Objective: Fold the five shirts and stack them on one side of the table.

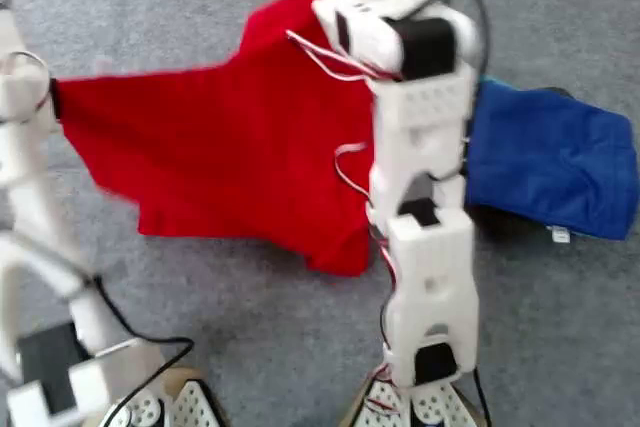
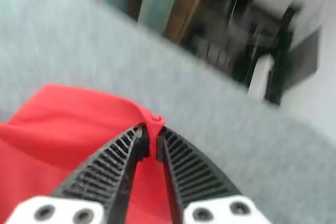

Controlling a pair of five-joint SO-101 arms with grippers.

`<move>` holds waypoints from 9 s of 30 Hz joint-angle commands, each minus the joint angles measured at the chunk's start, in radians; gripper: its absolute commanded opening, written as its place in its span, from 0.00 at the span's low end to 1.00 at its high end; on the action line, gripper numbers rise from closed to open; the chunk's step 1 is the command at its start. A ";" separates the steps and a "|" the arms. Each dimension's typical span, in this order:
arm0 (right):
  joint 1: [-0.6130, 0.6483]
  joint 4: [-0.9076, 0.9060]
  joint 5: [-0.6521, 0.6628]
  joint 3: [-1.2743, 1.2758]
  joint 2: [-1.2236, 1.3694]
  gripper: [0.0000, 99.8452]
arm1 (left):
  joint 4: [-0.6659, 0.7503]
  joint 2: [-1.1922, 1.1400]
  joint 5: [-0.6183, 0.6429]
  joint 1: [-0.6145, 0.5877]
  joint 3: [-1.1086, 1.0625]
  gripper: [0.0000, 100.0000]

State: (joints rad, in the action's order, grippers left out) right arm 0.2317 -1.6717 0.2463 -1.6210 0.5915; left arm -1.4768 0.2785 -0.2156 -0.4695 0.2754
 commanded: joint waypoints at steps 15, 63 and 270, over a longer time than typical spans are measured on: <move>0.080 0.259 -0.074 -0.038 -0.638 0.01 | -0.282 0.486 0.012 -0.225 0.463 0.03; 0.091 0.324 -0.130 0.407 -0.895 0.01 | -0.064 0.988 0.000 -0.341 -0.242 0.03; 0.388 0.439 -0.095 2.018 -0.472 0.02 | 1.218 0.822 -0.081 -0.440 -1.913 0.03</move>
State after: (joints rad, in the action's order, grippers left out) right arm 0.5877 -1.2206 0.1527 0.3629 0.2079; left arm -0.2770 1.0871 -0.3076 -0.8991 -1.6425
